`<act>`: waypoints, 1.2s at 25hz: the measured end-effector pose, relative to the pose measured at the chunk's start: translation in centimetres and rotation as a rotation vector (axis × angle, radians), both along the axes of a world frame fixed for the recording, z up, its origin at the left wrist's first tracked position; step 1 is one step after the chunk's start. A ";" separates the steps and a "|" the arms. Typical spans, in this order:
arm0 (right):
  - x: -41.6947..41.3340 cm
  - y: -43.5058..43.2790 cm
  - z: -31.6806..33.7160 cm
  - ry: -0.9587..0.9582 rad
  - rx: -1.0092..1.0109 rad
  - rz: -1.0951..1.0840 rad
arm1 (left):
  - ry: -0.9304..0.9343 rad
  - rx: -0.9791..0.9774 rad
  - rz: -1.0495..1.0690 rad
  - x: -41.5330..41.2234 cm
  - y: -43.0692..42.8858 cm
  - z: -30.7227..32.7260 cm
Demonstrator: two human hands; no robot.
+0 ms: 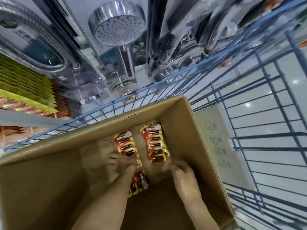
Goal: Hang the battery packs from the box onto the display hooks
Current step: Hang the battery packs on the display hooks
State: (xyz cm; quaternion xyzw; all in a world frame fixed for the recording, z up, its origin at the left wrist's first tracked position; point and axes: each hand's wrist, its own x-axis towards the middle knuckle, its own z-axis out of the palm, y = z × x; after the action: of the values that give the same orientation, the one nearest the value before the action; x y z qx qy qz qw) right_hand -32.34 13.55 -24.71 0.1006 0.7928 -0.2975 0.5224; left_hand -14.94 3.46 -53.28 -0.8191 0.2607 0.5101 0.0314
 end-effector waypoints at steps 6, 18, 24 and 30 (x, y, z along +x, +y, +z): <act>-0.3 -1.1 -4.6 0.011 0.095 0.051 | -0.149 -0.131 -0.179 -2.6 -1.2 13.2; 3.4 -8.8 -15.7 0.387 0.305 0.483 | 0.196 -0.022 0.191 5.6 0.9 28.5; 3.9 -6.8 -13.7 0.332 0.121 0.494 | 0.263 -0.017 0.219 7.7 0.1 31.7; 4.4 -6.1 -3.2 -0.163 -0.137 0.329 | 0.394 -0.082 0.196 9.3 -0.1 39.0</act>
State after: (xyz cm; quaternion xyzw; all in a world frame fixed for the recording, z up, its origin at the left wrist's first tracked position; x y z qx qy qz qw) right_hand -27.92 7.48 -27.92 -0.0423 0.7313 -0.2525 0.6322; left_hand -5.63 3.32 -14.25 -0.7256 0.2017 0.6497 -0.1032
